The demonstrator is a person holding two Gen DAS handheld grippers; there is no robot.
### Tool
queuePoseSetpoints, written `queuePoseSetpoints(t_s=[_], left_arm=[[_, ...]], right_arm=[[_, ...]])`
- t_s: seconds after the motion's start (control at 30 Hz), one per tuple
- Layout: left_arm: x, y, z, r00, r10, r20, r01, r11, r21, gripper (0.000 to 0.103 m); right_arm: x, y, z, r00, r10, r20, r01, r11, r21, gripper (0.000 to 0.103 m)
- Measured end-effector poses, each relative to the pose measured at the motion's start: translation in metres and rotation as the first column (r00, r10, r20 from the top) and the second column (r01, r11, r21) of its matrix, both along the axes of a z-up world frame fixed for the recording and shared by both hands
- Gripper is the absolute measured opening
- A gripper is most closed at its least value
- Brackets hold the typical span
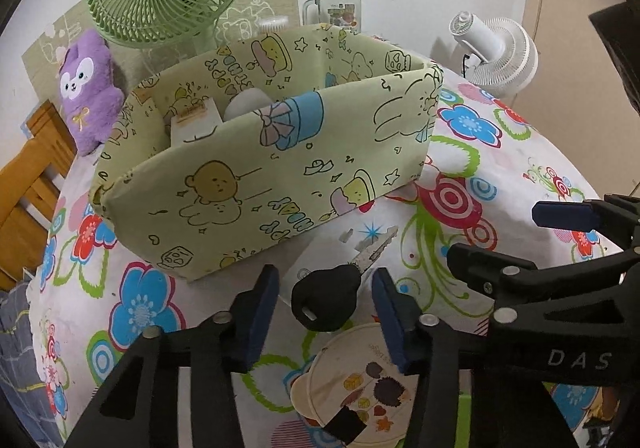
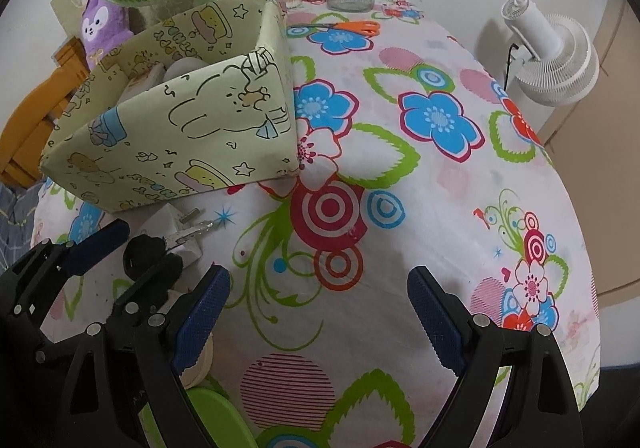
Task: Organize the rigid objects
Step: 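Move left tool to black-headed key while right tool approaches round hedgehog-print disc, then close left gripper on key head while right gripper closes on disc rim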
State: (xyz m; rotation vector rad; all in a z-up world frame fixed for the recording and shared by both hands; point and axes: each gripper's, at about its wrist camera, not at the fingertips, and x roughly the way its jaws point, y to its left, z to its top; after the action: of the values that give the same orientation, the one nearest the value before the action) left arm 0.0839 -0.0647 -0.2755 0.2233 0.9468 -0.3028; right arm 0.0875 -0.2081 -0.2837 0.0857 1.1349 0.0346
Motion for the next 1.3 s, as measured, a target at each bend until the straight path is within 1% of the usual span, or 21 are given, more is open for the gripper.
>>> queuePoseSetpoints(t_s=[0.07, 0.13, 0.2, 0.37, 0.43, 0.57, 0.87, 1.0, 1.3], left_arm=[[-0.001, 0.000, 0.001, 1.000, -0.003, -0.004, 0.003, 1.000, -0.002, 0.042], [-0.003, 0.000, 0.001, 1.000, -0.006, -0.002, 0.006, 1.000, 0.004, 0.036], [-0.004, -0.002, 0.001, 1.000, -0.005, 0.005, 0.005, 1.000, 0.016, 0.035], [-0.011, -0.002, 0.005, 1.000, -0.024, 0.020, 0.024, 1.000, -0.003, 0.034], [-0.012, -0.003, 0.007, 0.999, -0.030, 0.024, 0.029, 1.000, 0.002, 0.034], [-0.015, 0.000, 0.010, 0.999, -0.022, 0.024, 0.022, 1.000, -0.003, 0.034], [-0.024, 0.019, 0.012, 1.000, 0.026, 0.009, -0.026, 1.000, -0.015, 0.034], [-0.028, 0.032, 0.009, 0.998, 0.062, -0.017, -0.063, 0.998, -0.023, 0.034], [-0.037, 0.058, 0.002, 0.993, 0.111, -0.035, -0.112, 0.994, -0.015, 0.034]], right_arm=[[0.000, 0.001, -0.001, 1.000, -0.001, -0.001, 0.001, 1.000, 0.001, 0.092], [0.000, 0.001, -0.001, 1.000, -0.002, -0.004, 0.002, 1.000, 0.002, 0.092], [-0.001, 0.002, -0.001, 1.000, -0.001, -0.007, 0.002, 1.000, 0.002, 0.092], [-0.003, 0.001, 0.000, 1.000, -0.009, -0.007, 0.009, 1.000, 0.003, 0.092], [-0.005, 0.002, 0.001, 1.000, -0.009, -0.006, 0.009, 1.000, 0.000, 0.092], [-0.007, 0.003, 0.003, 1.000, -0.011, -0.003, 0.011, 1.000, 0.003, 0.092], [-0.015, 0.020, 0.007, 1.000, 0.022, 0.006, -0.022, 1.000, 0.003, 0.092], [-0.018, 0.029, 0.005, 0.999, 0.036, 0.002, -0.036, 0.999, 0.002, 0.092], [-0.025, 0.052, 0.000, 0.996, 0.085, -0.008, -0.085, 0.996, 0.000, 0.092]])
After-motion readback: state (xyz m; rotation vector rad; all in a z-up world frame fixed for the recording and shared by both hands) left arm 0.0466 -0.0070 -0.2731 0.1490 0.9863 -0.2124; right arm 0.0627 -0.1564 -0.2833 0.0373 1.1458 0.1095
